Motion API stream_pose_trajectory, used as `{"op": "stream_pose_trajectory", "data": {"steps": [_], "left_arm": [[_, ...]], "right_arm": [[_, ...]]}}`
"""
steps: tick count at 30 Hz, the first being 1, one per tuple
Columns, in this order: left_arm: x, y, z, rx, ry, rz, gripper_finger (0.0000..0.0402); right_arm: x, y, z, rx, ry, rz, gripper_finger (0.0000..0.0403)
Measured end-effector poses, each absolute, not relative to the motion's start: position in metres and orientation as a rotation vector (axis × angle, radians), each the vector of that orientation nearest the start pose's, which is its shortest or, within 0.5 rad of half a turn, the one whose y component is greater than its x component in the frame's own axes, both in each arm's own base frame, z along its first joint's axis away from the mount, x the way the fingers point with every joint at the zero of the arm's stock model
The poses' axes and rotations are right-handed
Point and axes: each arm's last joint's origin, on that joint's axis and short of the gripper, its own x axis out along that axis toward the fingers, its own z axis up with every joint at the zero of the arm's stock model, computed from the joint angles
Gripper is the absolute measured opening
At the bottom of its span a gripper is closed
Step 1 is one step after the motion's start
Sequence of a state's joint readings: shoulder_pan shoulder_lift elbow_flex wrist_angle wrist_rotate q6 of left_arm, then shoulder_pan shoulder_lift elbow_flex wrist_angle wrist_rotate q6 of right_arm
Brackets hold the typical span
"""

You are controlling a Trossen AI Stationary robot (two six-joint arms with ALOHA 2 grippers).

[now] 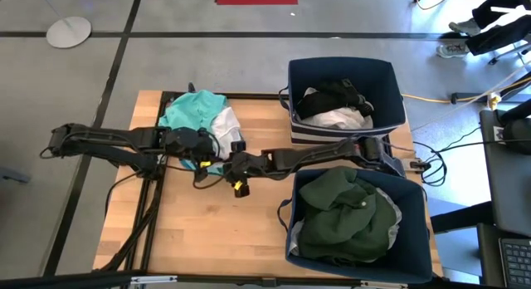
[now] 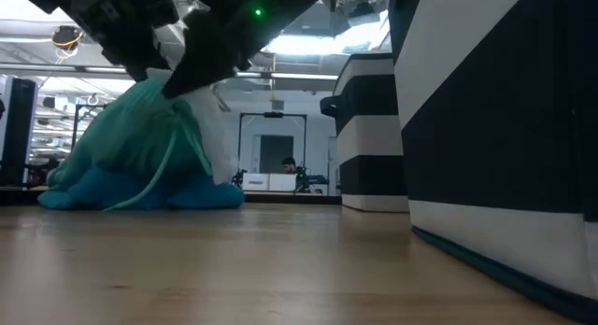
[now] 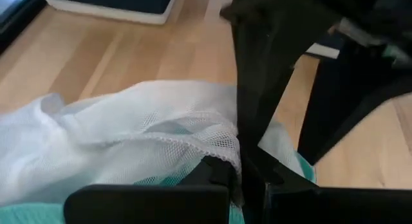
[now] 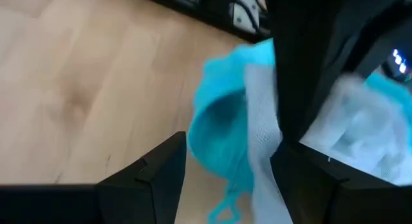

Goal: Sort clothes
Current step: Put the light blue shorts into the bottom blue laundry organizer

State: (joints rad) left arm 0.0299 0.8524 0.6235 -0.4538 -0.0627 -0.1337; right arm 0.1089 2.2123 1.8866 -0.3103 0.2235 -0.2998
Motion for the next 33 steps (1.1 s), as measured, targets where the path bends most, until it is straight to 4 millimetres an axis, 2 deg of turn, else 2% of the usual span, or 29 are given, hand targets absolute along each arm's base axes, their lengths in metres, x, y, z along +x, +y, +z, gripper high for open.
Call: {"op": "stream_pose_trajectory", "data": {"steps": [4,12,14,20,23,29,33], "left_arm": [[0.174,0.007,0.246,-0.113,0.656,0.136,0.0003],[0.174,0.007,0.245,-0.114,0.658,0.17,0.0003],[0.174,0.007,0.244,-0.113,0.664,0.168,0.0004],[0.174,0.007,0.246,-0.102,0.65,0.206,0.0004],[0.175,0.008,0.247,-0.101,0.634,0.215,0.0005],[0.176,0.009,0.251,-0.108,0.6,0.251,0.0005],[0.177,0.009,0.251,-0.126,0.589,0.259,0.0005]], "right_arm": [[0.509,0.046,0.231,-0.348,0.619,-0.047,0.0221],[0.529,0.037,0.205,-0.349,0.519,-0.198,0.0221],[0.533,0.036,0.2,-0.353,0.49,-0.187,0.022],[0.536,0.038,0.195,-0.313,0.465,-0.095,0.0221],[0.535,0.045,0.196,-0.322,0.467,-0.165,0.0221],[0.527,0.065,0.207,-0.478,0.497,-0.462,0.0221],[0.526,0.065,0.207,-0.468,0.513,-0.446,0.0221]]}}
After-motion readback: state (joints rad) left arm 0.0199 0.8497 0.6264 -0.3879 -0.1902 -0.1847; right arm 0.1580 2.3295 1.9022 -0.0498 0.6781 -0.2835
